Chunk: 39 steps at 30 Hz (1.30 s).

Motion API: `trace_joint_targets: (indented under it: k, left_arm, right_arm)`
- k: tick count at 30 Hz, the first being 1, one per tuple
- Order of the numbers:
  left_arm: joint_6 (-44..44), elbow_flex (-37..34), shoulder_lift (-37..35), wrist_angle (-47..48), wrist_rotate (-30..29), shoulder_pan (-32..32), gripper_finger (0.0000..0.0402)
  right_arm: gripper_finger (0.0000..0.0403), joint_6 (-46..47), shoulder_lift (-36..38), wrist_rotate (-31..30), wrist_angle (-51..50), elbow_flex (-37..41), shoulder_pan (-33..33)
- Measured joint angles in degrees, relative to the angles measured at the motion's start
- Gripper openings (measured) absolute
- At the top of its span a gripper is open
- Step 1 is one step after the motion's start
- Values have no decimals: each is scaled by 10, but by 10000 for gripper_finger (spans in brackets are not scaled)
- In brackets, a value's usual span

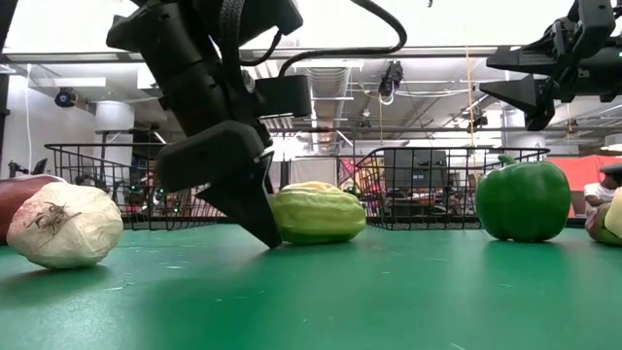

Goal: Sort produce into baskets
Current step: Put the green cucumber into the right wire basket

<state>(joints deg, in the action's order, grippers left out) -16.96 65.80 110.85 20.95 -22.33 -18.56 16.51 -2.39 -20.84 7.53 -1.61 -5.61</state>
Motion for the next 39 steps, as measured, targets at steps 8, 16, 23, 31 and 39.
trace_joint_targets:
  k: [8, 16, 23, 31, 39]
  left_arm:
    - [-16, 0, -1, 1, 4, -1, 113]
    - [-15, 0, -33, 0, 24, -15, 103]
    - [69, 11, -106, -42, 0, 5, 103]
    - [249, 128, -94, -62, 25, 142, 103]
    - [298, 315, 13, 6, 104, 267, 103]
  right_arm:
    - [215, 0, 0, 0, 0, 0, 0]
    - [215, 0, 0, 0, 0, 0, 0]
    - [215, 11, 0, 0, 12, 0, 0]
    - [215, -1, -26, 18, -33, -85, 0]
    - [215, -6, -117, 0, -187, -214, 0]
